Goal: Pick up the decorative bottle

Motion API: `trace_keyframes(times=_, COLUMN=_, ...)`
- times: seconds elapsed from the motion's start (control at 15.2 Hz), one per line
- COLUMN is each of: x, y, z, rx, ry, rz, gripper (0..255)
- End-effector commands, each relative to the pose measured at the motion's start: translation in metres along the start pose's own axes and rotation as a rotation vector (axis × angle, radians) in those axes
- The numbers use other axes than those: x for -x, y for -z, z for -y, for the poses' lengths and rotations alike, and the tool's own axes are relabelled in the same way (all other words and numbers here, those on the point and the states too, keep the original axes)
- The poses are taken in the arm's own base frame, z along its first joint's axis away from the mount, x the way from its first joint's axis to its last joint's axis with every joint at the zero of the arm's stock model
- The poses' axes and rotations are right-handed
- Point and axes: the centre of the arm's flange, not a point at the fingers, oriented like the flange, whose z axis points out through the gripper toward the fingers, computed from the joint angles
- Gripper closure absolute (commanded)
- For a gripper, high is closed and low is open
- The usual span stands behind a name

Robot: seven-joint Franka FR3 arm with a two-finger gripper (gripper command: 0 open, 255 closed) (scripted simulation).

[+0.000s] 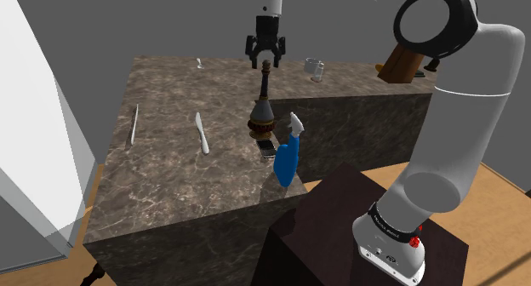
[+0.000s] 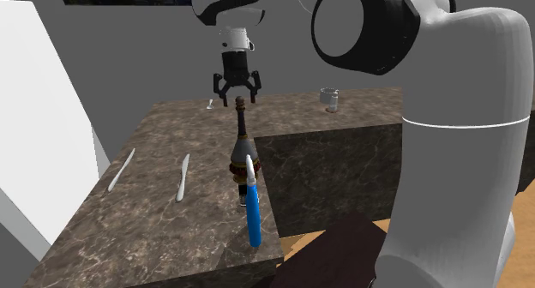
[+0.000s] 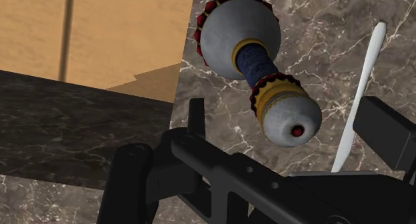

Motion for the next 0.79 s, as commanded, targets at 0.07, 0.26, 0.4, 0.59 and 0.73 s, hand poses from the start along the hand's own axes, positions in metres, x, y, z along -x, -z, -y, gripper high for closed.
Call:
trace_keyframes(times=0.07, x=-0.0007, y=-0.0041, z=0.0006, rx=0.0, ry=0.0, rz=0.0, gripper=255)
trace_keyframes(times=0.26, x=-0.0009, y=-0.0043, z=0.0005, rx=0.0, ry=0.0, rz=0.0, gripper=255)
trace_keyframes(times=0.4, x=-0.0009, y=-0.0043, z=0.0006, rx=0.0, ry=0.0, rz=0.0, gripper=255)
trace_keyframes(times=0.59, x=-0.0009, y=-0.0044, z=0.0004, rx=0.0, ry=0.0, rz=0.0, gripper=255)
trace_keyframes(times=0.73, x=0.001, y=0.0016, z=0.0001, rx=0.0, ry=0.0, rz=-0.001, gripper=255)
